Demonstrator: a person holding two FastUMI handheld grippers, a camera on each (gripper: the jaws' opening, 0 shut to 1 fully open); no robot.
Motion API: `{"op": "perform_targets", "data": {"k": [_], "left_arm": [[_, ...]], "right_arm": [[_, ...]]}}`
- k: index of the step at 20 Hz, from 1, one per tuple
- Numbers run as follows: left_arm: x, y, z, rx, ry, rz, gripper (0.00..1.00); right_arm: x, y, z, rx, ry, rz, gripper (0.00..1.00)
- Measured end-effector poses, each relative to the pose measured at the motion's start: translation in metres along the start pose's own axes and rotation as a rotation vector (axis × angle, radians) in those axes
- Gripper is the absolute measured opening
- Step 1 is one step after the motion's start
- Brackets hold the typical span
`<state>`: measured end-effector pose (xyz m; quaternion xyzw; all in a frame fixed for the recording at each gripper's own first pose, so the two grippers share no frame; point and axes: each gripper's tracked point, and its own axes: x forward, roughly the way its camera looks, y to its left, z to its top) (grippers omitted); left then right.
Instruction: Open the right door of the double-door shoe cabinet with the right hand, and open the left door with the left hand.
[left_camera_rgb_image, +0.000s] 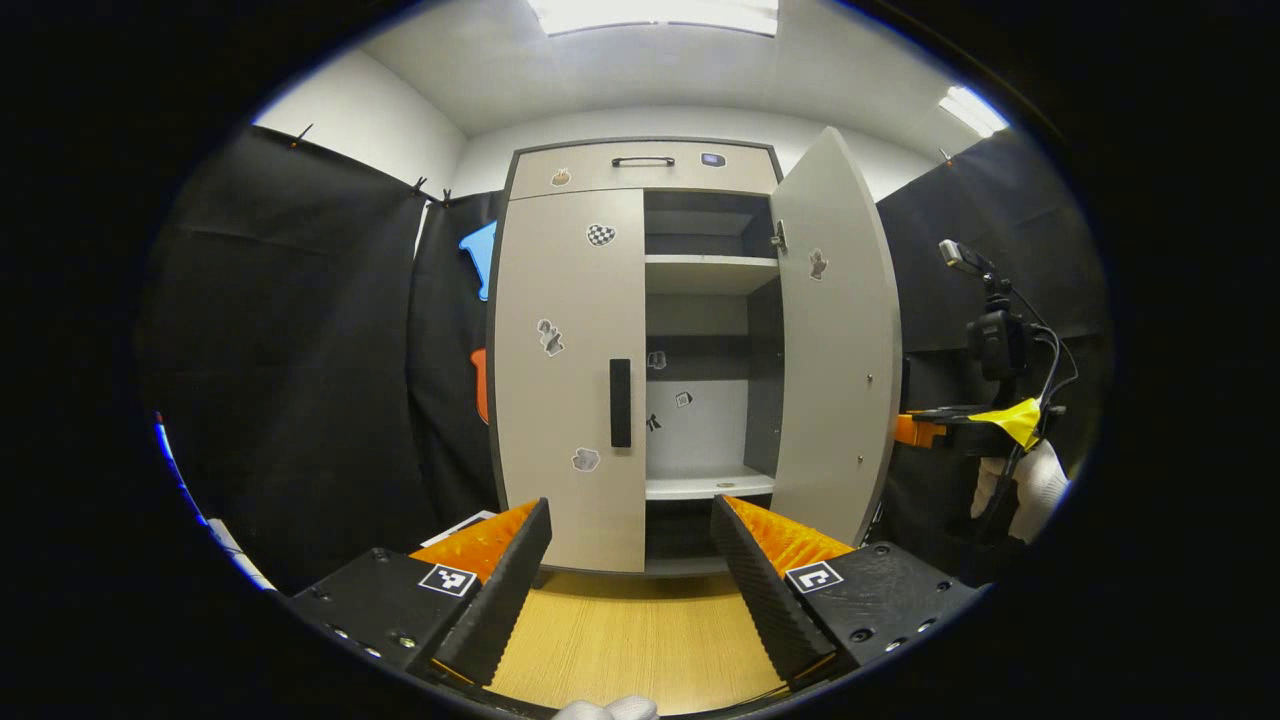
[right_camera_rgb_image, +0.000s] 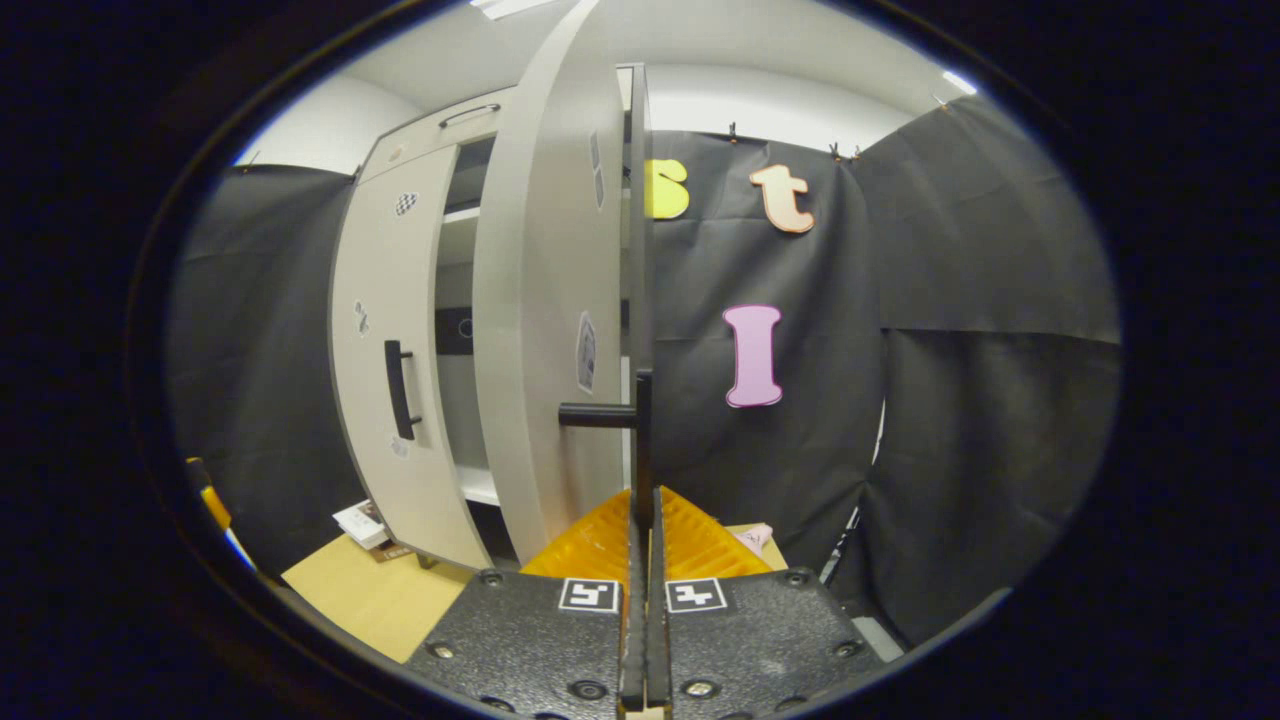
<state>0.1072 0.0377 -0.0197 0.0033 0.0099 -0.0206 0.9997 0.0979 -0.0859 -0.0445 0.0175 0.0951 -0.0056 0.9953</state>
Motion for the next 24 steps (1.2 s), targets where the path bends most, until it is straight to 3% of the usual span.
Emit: {"op": "perform_targets", "data": {"k": [2, 4, 5, 9, 17, 24], "left_arm": [[0.000, 0.002, 0.001, 0.006, 0.000, 0.002, 0.96], [0.004, 0.009, 0.000, 0.018, 0.001, 0.005, 0.96], [0.005, 0.013, -0.001, 0.024, 0.004, 0.008, 0.96], [0.022, 0.032, 0.000, 0.029, 0.006, 0.019, 0.96], [0.077, 0.055, 0.001, 0.071, -0.001, -0.010, 0.96], [0.149, 0.050, 0.026, 0.076, -0.053, -0.051, 0.96]], "right_arm": [[-0.004, -0.007, 0.004, 0.001, -0.011, -0.026, 0.07], [-0.010, -0.019, 0.004, -0.012, -0.014, -0.059, 0.27], [-0.025, -0.019, 0.012, -0.008, -0.027, -0.064, 0.50], [-0.068, -0.014, 0.014, 0.000, -0.048, -0.075, 1.00], [-0.122, 0.029, -0.015, 0.009, -0.028, -0.050, 0.99], [-0.134, 0.046, -0.016, 0.037, -0.015, -0.054, 1.00]]}}
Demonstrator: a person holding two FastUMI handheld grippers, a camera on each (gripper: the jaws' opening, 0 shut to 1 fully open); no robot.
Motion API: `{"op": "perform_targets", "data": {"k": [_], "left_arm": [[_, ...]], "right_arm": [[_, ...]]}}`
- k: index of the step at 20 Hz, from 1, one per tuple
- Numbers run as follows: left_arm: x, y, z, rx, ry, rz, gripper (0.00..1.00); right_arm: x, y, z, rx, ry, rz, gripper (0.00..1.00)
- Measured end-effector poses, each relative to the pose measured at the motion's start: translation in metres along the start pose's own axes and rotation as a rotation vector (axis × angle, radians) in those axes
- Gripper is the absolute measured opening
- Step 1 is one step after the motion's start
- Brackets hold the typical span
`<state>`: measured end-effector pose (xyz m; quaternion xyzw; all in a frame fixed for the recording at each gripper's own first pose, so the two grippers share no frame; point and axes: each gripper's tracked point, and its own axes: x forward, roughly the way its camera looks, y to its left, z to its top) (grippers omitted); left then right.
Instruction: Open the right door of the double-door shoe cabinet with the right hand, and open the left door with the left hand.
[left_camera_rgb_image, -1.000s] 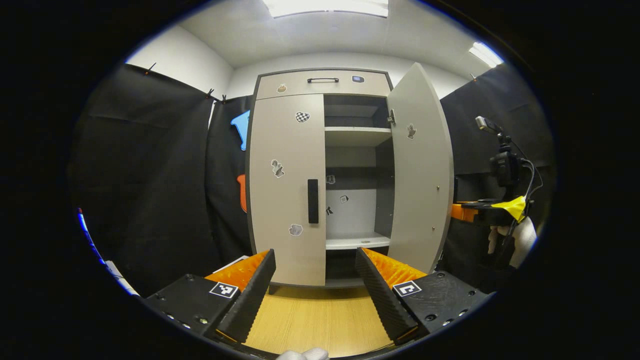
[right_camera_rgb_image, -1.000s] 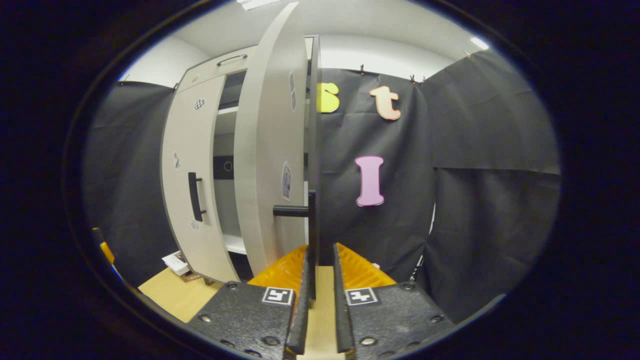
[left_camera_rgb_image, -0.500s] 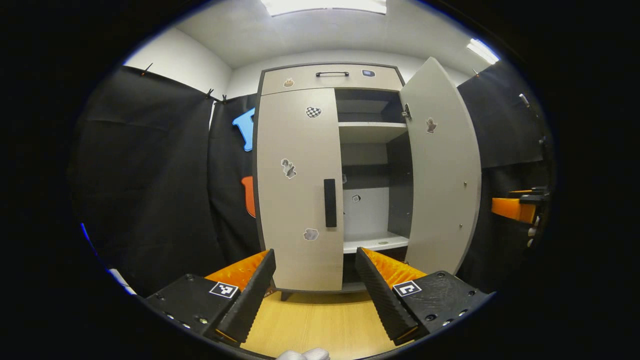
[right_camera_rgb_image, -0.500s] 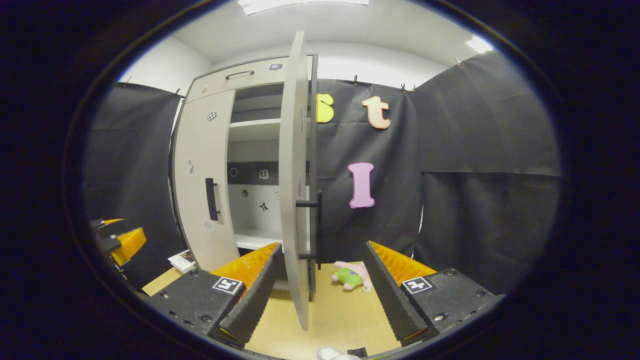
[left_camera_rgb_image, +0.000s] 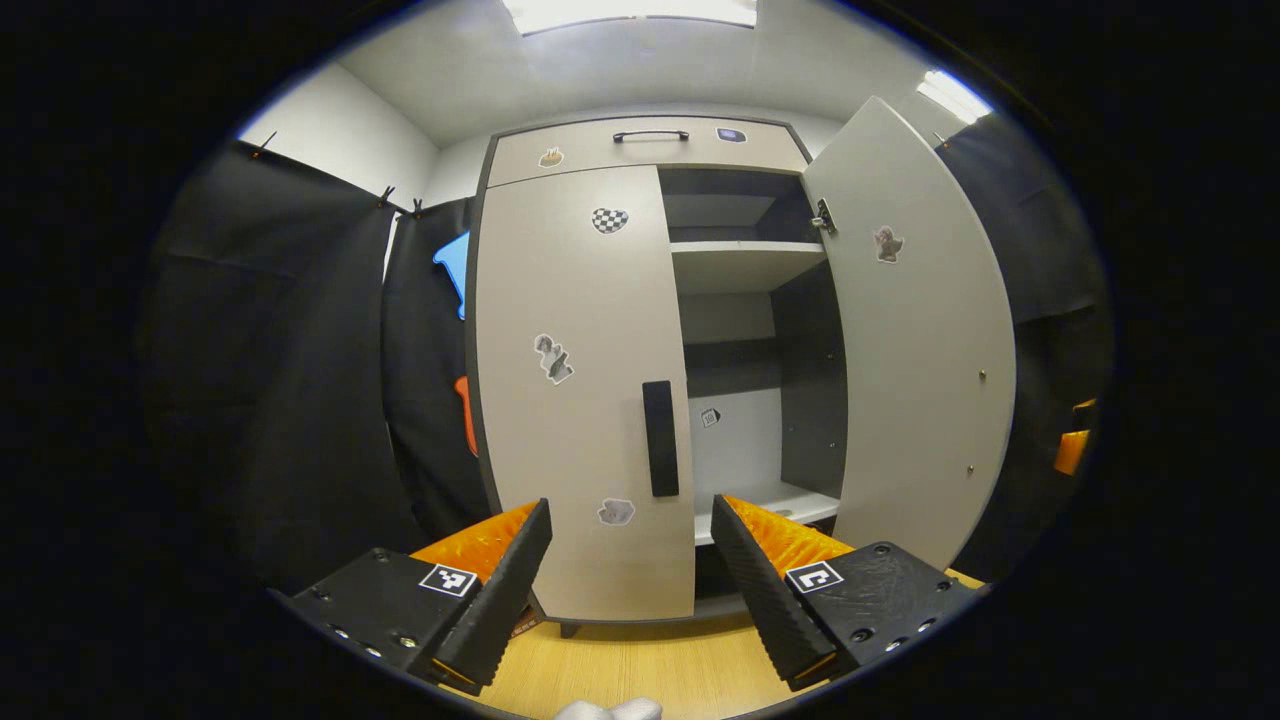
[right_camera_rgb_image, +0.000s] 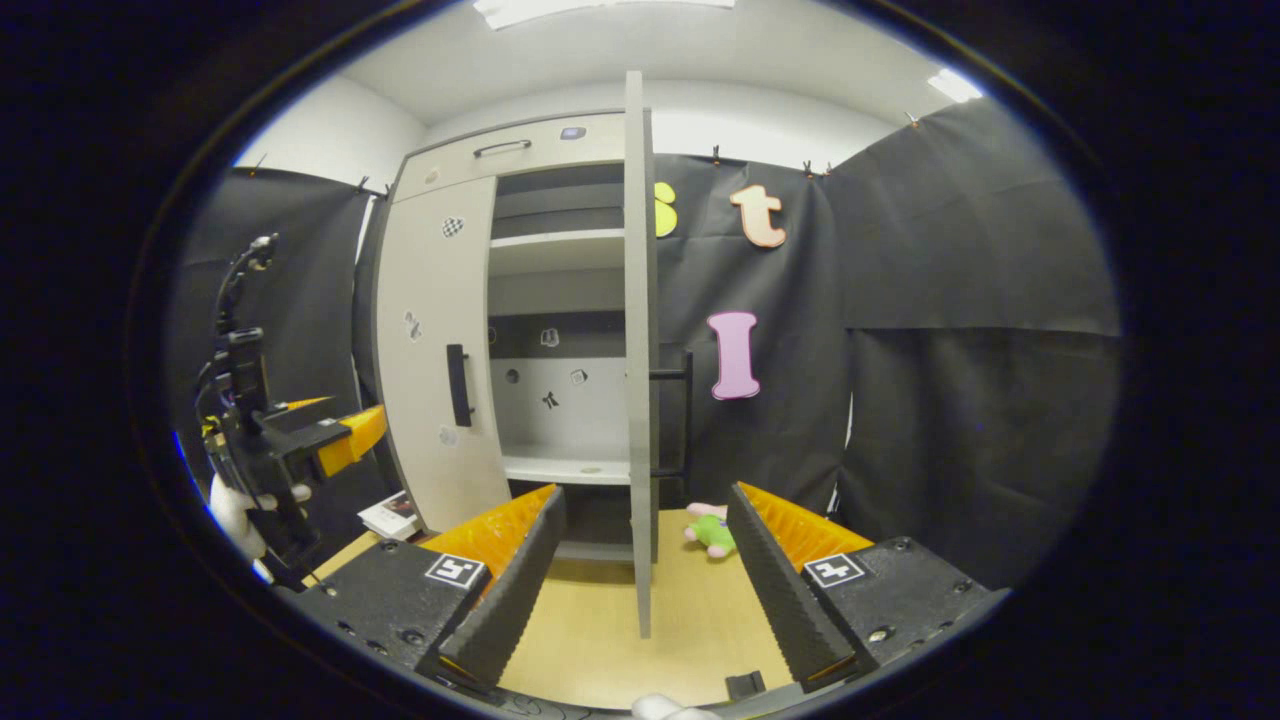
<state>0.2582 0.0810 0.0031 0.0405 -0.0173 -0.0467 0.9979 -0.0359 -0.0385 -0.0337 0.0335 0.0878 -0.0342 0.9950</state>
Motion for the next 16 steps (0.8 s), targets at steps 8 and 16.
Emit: {"op": "perform_targets", "data": {"k": [8, 16], "left_arm": [[0.100, -0.010, 0.007, -0.017, -0.024, -0.029, 0.96], [0.170, -0.013, -0.023, -0.036, 0.036, -0.027, 0.96]], "right_arm": [[0.002, -0.008, 0.008, -0.012, 0.002, -0.066, 0.99], [0.001, -0.022, 0.007, -0.022, 0.017, -0.121, 0.99]]}}
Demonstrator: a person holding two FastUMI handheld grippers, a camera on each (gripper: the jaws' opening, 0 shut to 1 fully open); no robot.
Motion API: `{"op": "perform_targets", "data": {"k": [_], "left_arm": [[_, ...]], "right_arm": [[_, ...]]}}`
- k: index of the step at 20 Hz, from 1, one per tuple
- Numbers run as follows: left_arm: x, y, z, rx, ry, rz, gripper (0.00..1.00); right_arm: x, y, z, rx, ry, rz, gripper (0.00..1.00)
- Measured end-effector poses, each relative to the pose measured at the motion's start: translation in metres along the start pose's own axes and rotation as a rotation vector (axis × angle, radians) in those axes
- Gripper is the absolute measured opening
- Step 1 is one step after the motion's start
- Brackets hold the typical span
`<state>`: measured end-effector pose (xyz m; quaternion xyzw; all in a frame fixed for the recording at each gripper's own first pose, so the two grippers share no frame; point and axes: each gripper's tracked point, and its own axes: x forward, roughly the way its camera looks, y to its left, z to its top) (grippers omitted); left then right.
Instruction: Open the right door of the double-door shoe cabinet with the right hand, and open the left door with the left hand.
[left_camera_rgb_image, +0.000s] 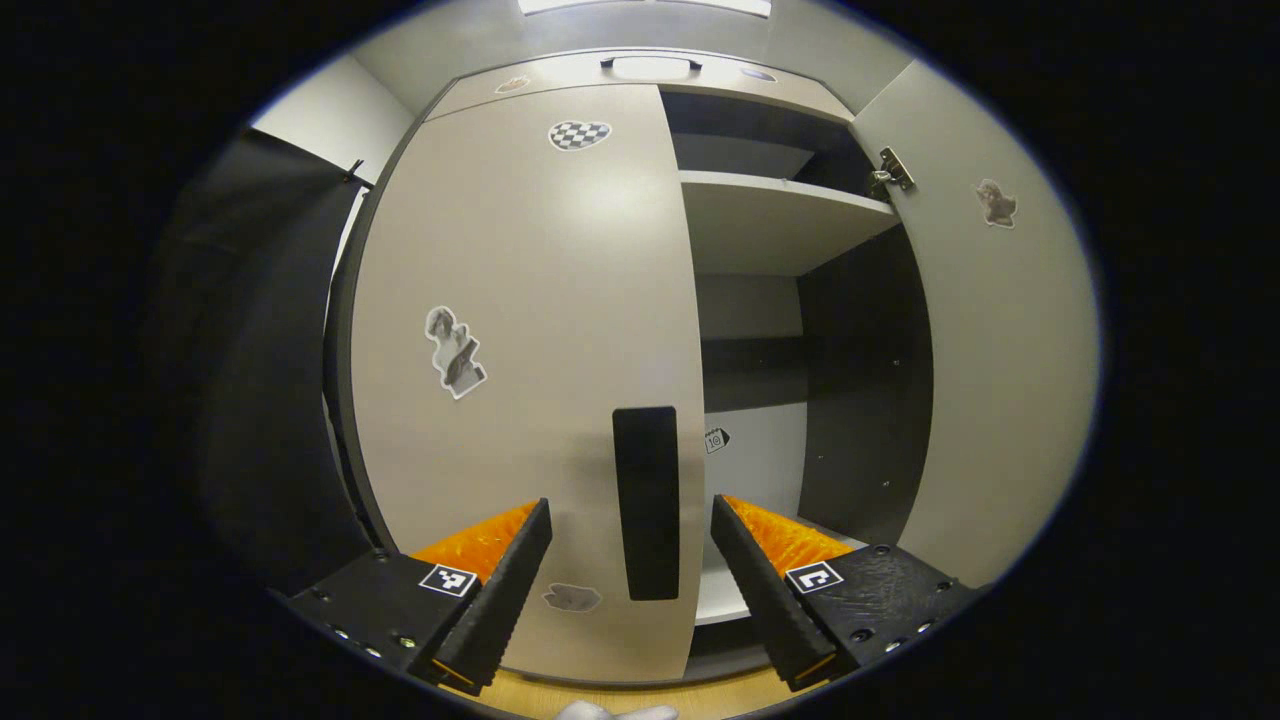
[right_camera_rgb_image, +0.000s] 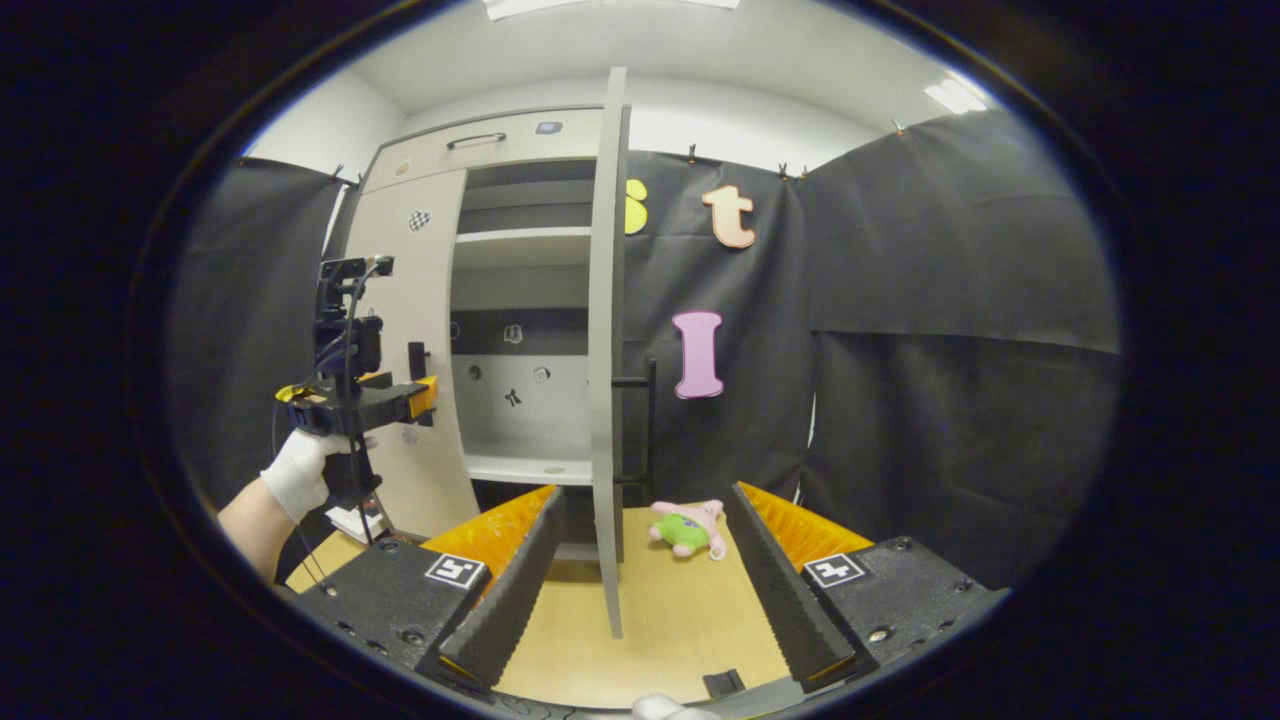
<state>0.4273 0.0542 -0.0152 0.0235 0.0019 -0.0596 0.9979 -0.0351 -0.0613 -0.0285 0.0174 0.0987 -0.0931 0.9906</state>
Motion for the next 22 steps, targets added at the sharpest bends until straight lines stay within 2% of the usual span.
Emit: {"op": "perform_targets", "data": {"k": [5, 9, 11, 13, 15, 22], "left_arm": [[0.017, -0.005, -0.009, 0.018, 0.018, 0.004, 0.95], [0.023, -0.007, -0.009, 0.031, 0.014, 0.008, 0.79], [0.024, -0.006, -0.010, 0.018, 0.012, 0.007, 0.76], [0.024, -0.005, -0.011, -0.038, 0.022, 0.001, 0.47], [0.021, -0.007, -0.011, -0.070, 0.037, -0.010, 0.34], [0.021, -0.005, -0.014, -0.056, 0.063, 0.015, 0.07]], "right_arm": [[0.004, -0.008, -0.002, 0.001, 0.006, -0.011, 0.99], [0.007, -0.009, -0.002, 0.004, 0.008, -0.005, 0.99], [0.006, -0.010, -0.003, 0.004, 0.009, 0.001, 0.99], [0.008, -0.009, -0.005, 0.007, 0.015, 0.007, 0.99], [0.008, -0.008, -0.006, 0.006, 0.019, 0.015, 0.99], [0.002, -0.007, 0.004, -0.009, 0.003, 0.042, 0.99]]}}
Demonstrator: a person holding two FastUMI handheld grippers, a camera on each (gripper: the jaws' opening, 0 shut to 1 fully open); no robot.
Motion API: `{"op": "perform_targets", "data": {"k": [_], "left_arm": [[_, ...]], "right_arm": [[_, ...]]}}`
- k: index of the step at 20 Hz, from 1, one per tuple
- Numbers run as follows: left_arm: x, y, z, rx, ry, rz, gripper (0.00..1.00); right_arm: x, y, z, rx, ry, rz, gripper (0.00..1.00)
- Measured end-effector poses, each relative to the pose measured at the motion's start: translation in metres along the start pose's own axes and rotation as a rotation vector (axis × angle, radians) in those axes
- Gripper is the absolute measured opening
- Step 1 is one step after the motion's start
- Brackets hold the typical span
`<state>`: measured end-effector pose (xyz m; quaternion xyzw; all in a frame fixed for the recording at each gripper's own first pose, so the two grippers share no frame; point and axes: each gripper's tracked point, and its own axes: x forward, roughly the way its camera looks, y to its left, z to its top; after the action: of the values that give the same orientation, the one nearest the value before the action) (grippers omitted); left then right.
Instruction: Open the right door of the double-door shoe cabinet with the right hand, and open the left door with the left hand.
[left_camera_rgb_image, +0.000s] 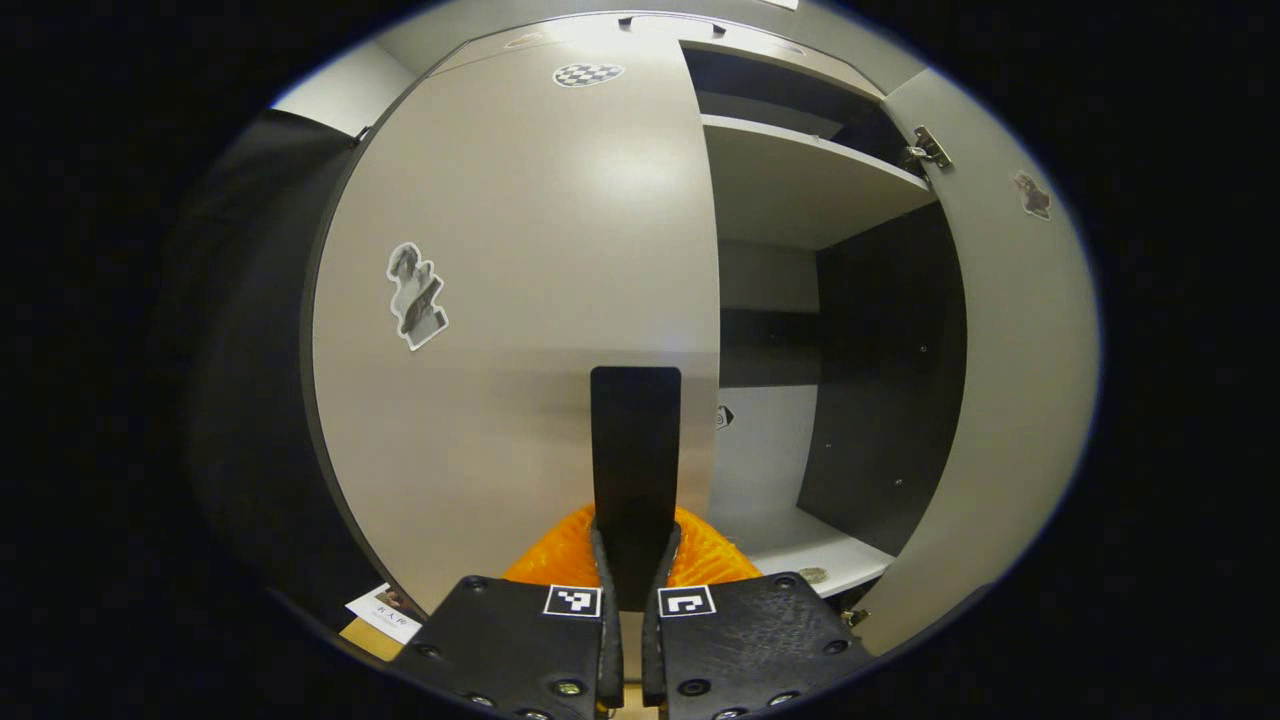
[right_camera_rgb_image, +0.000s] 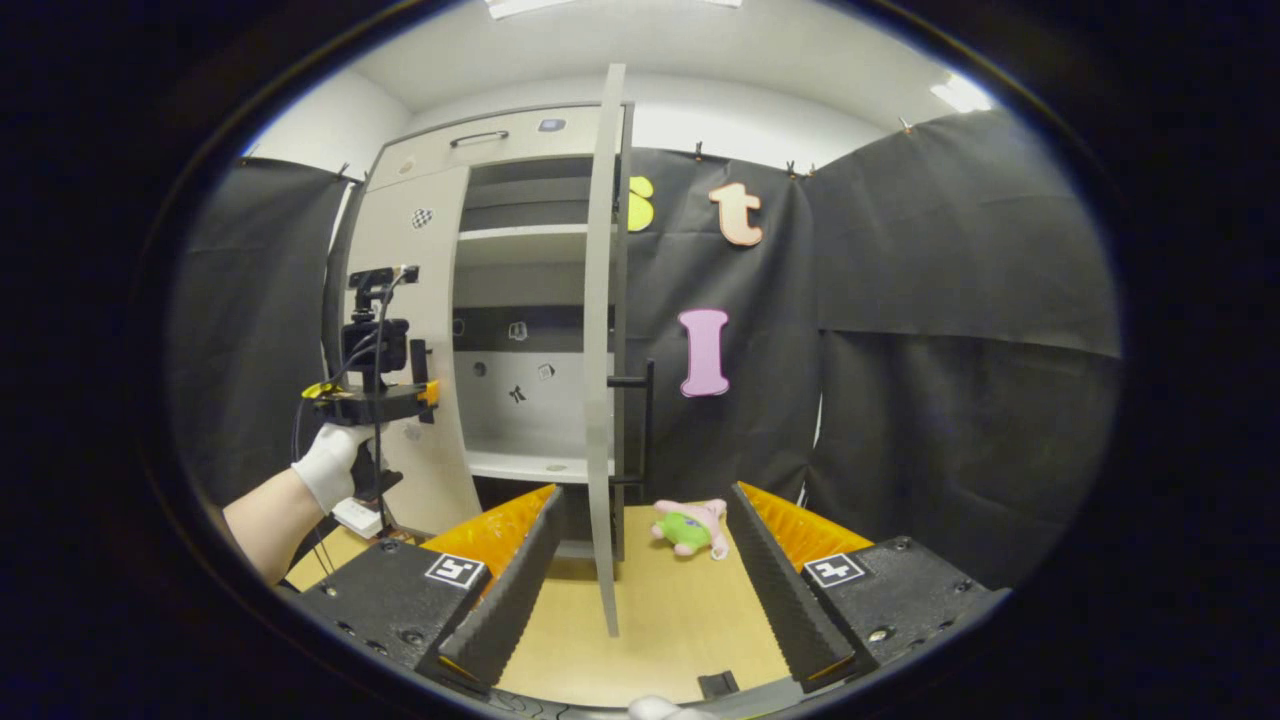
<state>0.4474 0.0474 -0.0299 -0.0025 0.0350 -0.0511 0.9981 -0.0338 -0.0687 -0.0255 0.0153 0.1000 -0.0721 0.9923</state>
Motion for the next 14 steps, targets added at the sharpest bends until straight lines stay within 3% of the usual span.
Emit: {"op": "perform_targets", "data": {"k": [4, 5, 14], "left_arm": [[-0.007, -0.001, 0.002, 0.000, -0.003, -0.009, 0.00], [-0.010, -0.001, 0.002, -0.001, -0.008, -0.012, 0.04], [-0.045, 0.007, 0.004, 0.006, -0.027, -0.031, 0.04]], "right_arm": [[-0.005, -0.006, -0.001, 0.001, 0.002, 0.007, 0.99], [-0.007, -0.006, -0.001, -0.001, 0.002, 0.009, 0.99], [-0.028, 0.008, -0.005, -0.016, -0.003, 0.057, 1.00]]}}
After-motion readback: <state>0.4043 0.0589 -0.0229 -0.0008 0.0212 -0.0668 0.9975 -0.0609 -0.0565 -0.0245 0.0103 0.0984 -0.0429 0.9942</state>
